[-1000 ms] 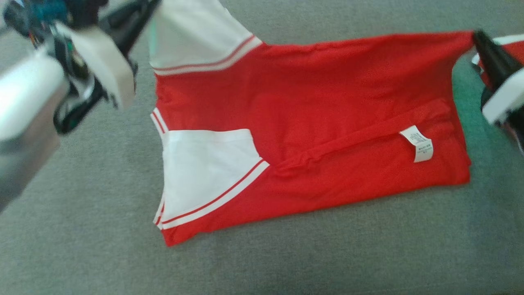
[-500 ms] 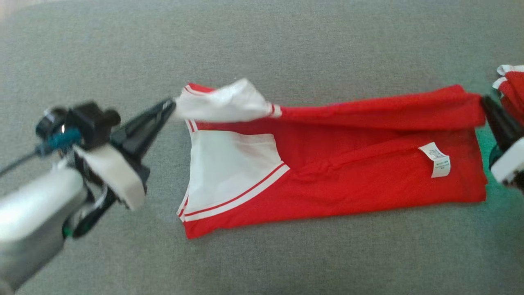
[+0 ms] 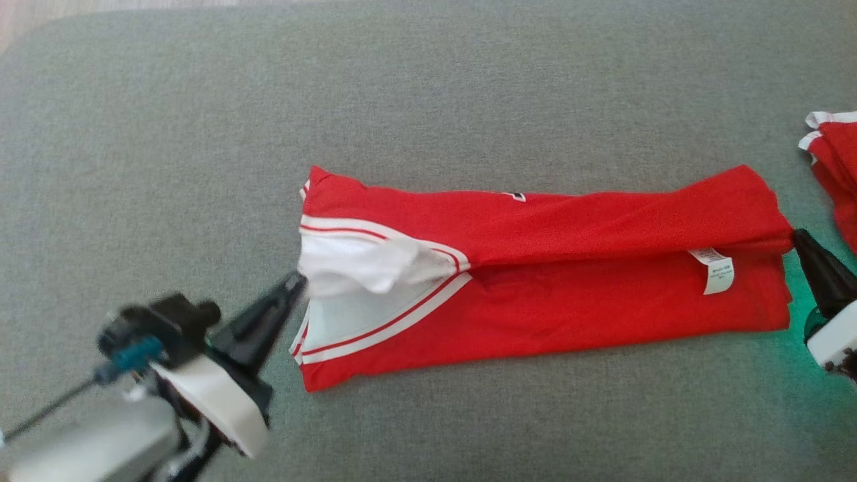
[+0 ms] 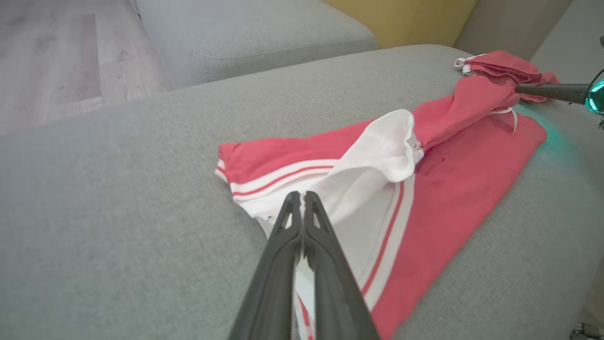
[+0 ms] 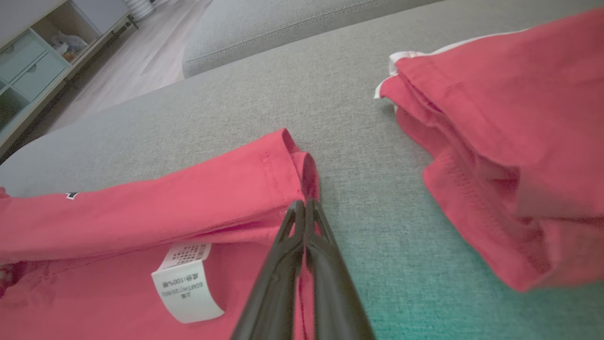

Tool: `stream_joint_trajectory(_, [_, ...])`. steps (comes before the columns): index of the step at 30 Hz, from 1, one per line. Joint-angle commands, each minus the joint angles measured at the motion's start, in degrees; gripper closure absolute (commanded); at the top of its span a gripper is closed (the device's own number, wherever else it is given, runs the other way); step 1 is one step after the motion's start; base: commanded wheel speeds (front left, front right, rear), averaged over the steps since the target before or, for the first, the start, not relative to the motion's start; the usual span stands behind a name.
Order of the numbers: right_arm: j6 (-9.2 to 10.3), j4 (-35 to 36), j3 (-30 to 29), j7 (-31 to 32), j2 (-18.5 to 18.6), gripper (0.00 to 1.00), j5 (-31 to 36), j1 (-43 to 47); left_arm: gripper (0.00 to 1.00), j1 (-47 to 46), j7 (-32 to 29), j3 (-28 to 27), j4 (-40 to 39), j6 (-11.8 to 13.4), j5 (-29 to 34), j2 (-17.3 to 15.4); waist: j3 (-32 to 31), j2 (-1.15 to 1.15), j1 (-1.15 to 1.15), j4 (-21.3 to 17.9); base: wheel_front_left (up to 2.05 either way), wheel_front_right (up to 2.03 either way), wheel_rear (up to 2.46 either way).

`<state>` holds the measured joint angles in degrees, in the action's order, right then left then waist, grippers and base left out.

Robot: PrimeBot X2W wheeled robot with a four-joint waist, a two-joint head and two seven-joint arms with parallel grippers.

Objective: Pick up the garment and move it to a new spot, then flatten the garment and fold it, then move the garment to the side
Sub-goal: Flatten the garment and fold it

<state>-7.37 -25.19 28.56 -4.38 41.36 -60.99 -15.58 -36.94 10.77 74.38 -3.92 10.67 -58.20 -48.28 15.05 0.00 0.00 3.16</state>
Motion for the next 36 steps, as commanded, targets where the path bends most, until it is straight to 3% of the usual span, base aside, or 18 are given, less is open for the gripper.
stream_joint_trajectory(1, [-0.12,0.7,-0.6,-0.8,1.2,0.0,0.6,1.0,0.9,-0.5,1.0,-2.1,-0.7,0.6,-0.4,-1.2,-0.1,0.0,0.0,-0.1,0.0,0.0,0.0])
stream_joint_trajectory(2, [-0.12,0.2,-1.5,-1.2,0.4,0.0,1.1,1.3,0.59,0.6,1.6,-2.4,-0.1,1.0,-1.0,-0.3,-0.3,0.0,0.0,-0.1,0.0,0.0,0.0])
stream_joint_trajectory(3, [-0.12,-0.1,-2.2,-1.7,-0.4,0.0,1.4,1.8,0.12,1.5,2.3,-2.8,0.8,1.7,-1.2,0.5,-0.5,0.0,0.0,-0.1,0.0,0.0,0.0])
stream_joint_trajectory(4, [-0.12,-0.2,-2.9,-2.2,-1.3,0.0,1.6,2.4,0.0,2.4,3.0,-3.5,1.6,2.5,-1.3,1.5,-0.8,0.0,0.0,-0.2,0.0,0.0,0.0])
stream_joint_trajectory(7, [-0.12,-0.1,-5.2,-4.4,-3.8,0.0,2.6,4.9,0.0,5.8,4.1,-6.8,3.9,5.7,-0.6,4.9,-1.8,0.0,0.0,-0.3,0.0,0.0,0.0])
stream_joint_trajectory(9, [-0.12,-0.1,-7.1,-6.2,-5.7,0.0,3.7,7.0,0.0,8.6,4.2,-12.0,4.2,8.5,1.9,8.3,-2.5,0.0,0.0,-0.2,0.0,0.0,0.0])
stream_joint_trajectory(11, [-0.12,-0.1,-9.1,-7.5,-8.1,0.0,5.0,8.9,0.0,12.8,4.2,-18.9,3.9,11.7,6.3,12.2,-3.3,0.0,0.0,-0.2,0.0,0.0,0.0])
stream_joint_trajectory(16, [-0.12,-0.8,-14.1,-8.8,-14.0,0.0,9.3,10.5,0.0,24.5,4.2,-32.5,2.8,16.0,20.3,21.9,-4.9,0.0,0.0,-0.1,0.0,0.0,0.0])
stream_joint_trajectory(19, [-0.12,-2.7,-17.4,-8.8,-17.0,0.0,12.8,9.0,0.0,29.3,4.2,-36.9,2.1,16.3,28.8,26.9,-5.5,0.0,0.0,0.6,0.0,0.0,0.0])
stream_joint_trajectory(23, [-0.12,-7.2,-21.9,-7.6,-20.4,0.0,17.5,5.7,0.0,34.2,4.2,-41.3,1.2,13.5,35.4,32.8,-6.3,0.0,0.0,2.4,0.0,0.0,0.0])
stream_joint_trajectory(29, [-0.12,-17.2,-29.0,-6.3,-23.9,0.0,24.7,0.5,0.0,37.1,4.2,-44.6,2.0,8.6,41.7,37.4,-6.9,0.0,0.0,5.0,0.0,0.0,0.0])
stream_joint_trajectory(33, [-0.12,-23.2,-29.9,-1.6,-26.3,0.0,28.5,-1.1,0.0,38.4,4.2,-47.0,2.5,6.2,44.2,39.0,-7.4,0.0,0.0,5.9,0.0,0.0,0.0])
stream_joint_trajectory(34, [-0.12,-24.0,-30.1,-0.4,-27.0,0.28,28.8,-1.3,0.0,38.8,4.2,-47.6,2.5,5.7,44.7,39.4,-7.5,0.0,0.0,5.9,0.0,0.0,0.0])
stream_joint_trajectory(35, [-0.12,-24.0,-30.1,-0.4,-27.0,0.28,28.8,-1.3,0.0,38.8,4.2,-47.6,2.5,5.7,44.7,39.4,-7.5,0.0,0.0,5.9,0.0,0.0,0.0])
stream_joint_trajectory(36, [-0.12,-24.4,-30.2,0.8,-27.6,0.78,28.9,-1.3,0.0,39.1,4.2,-48.2,2.5,5.2,45.2,39.8,-7.6,0.0,0.0,5.9,0.0,0.0,0.0])
